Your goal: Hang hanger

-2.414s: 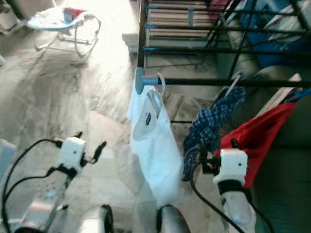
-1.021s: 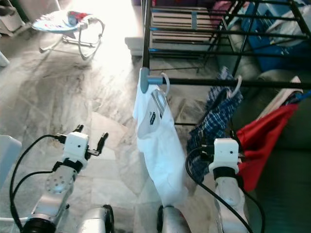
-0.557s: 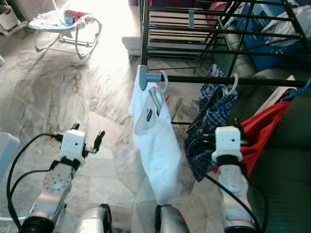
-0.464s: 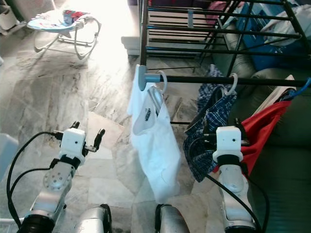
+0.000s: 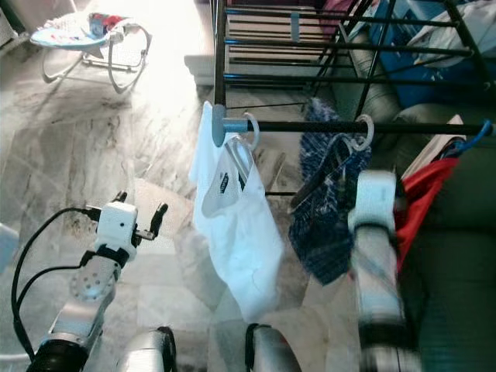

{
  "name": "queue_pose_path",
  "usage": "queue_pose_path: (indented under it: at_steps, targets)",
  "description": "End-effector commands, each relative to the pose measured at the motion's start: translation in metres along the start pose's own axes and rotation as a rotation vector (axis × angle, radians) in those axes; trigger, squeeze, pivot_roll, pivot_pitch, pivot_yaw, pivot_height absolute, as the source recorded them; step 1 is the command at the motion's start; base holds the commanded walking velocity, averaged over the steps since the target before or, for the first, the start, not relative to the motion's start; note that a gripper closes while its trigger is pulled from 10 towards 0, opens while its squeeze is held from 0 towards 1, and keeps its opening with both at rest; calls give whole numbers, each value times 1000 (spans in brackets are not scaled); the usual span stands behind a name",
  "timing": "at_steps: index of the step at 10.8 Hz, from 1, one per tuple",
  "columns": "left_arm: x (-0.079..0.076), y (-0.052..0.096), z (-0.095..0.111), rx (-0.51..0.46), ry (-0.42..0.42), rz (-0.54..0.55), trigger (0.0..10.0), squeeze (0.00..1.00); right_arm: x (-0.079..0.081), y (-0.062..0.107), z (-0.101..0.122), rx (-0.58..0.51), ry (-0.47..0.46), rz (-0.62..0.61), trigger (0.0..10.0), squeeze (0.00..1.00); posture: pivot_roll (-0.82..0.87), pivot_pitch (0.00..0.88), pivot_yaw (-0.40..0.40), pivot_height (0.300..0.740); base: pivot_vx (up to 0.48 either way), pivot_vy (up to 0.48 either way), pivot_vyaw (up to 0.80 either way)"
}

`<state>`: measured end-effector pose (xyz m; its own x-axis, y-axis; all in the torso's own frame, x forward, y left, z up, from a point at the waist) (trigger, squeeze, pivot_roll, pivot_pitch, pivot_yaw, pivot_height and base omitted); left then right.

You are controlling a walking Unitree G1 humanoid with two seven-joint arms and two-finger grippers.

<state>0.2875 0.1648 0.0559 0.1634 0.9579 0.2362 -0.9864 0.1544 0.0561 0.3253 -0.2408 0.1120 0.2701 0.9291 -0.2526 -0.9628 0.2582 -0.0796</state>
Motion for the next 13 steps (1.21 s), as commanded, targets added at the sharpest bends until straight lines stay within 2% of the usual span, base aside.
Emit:
queue_pose_path:
  at_steps: [1,3,4,7,10,12,13]
  targets:
    - [-2,3,-2,12,-11,-10,10000,0,-7,-2,-17,104,13,-8,10000,0,-51,201,-48,740,0,0,0]
    - [2,3,-3,20,-20,10,10000,0,-3,-22,-30,268,-49,109,0,0,-34,200,-53,740,0,0,0]
    - [2,4,-3,22,-21,12,10000,0,-6,-22,-40,345,-61,139,0,0,-29,199,-57,740,0,0,0]
    - [-1,2,-3,28,-28,-2,10000,0,-15,-19,-51,420,-58,249,0,0,-40,199,-47,740,0,0,0]
    - [0,1,-3,30,-39,-3,10000,0,-33,-16,-51,433,-50,297,0,0,-40,199,-44,740,0,0,0]
    - [-4,1,-3,35,-33,-11,10000,0,-35,-15,-51,433,-59,321,0,0,-45,197,-44,740,0,0,0]
    - [-6,0,-4,37,-29,-17,10000,0,-35,-18,-47,412,-107,303,0,0,-49,196,-45,740,0,0,0]
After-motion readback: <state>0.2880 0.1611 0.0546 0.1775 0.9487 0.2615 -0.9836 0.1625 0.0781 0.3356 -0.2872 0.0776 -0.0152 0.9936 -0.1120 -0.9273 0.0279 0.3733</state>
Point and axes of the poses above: a point about 5 cm out from each wrist's last joint towards the gripper, its own y axis pointing back from the gripper into the wrist, its own z axis along the axis of the wrist's last joint, x = y × z, the point moved 2 cm from there along -y, pointing out of the wrist towards the gripper, and after that the axes turned 1 degree about y, right-handed, at the moved point
